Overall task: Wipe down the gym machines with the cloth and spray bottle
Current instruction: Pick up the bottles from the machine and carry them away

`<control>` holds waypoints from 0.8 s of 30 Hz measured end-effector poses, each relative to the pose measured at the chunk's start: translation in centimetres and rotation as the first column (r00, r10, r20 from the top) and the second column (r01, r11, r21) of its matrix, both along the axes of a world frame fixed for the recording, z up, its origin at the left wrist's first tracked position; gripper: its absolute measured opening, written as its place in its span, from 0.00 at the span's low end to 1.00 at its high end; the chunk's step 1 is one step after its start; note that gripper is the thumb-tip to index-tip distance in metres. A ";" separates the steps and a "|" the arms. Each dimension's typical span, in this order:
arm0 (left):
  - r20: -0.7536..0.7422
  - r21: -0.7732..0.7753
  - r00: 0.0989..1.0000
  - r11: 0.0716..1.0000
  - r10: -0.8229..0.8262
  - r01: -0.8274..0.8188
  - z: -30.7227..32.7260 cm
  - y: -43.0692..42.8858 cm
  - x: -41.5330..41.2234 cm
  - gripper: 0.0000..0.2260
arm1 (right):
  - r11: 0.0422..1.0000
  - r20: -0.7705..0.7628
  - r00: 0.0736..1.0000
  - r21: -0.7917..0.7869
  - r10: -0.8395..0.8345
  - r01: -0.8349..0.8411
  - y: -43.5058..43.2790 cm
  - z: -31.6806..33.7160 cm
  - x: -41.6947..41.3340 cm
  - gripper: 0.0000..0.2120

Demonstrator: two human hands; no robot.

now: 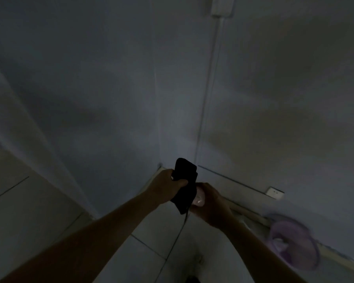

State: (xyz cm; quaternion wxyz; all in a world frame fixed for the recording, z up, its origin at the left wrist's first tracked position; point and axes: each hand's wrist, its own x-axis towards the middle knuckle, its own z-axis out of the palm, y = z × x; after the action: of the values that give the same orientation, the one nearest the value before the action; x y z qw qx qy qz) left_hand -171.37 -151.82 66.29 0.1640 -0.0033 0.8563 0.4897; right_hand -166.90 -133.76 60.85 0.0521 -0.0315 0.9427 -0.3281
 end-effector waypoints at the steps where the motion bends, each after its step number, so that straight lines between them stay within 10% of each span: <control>1: -0.011 -0.009 1.000 1.000 -0.003 0.003 -0.4 0.0 -2.6 0.16 | 1.000 0.018 1.000 -0.013 0.006 -0.006 -0.1 -0.6 -2.7 0.32; 9: 0.041 -0.148 0.999 0.989 0.023 -0.017 -5.1 -0.3 -22.3 0.12 | 0.987 0.215 0.968 -0.115 0.133 -0.110 0.3 -4.9 -24.6 0.20; 15: 0.052 -0.331 0.997 0.941 -0.060 0.074 -9.2 -0.9 -32.9 0.22 | 0.944 0.305 0.950 -0.285 -0.073 0.164 -1.7 -7.0 -37.0 0.09; 24: 0.169 -0.367 0.968 0.900 -0.184 0.235 -25.0 -3.4 -41.3 0.21 | 0.698 0.736 0.634 -0.324 -0.239 0.639 -8.9 -19.1 -46.0 0.10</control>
State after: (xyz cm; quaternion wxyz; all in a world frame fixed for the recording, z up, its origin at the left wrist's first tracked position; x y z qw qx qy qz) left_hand -212.70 -155.18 41.25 0.2674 0.0251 0.9184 0.2904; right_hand -212.87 -142.62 41.71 0.2739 0.3121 0.7007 -0.5801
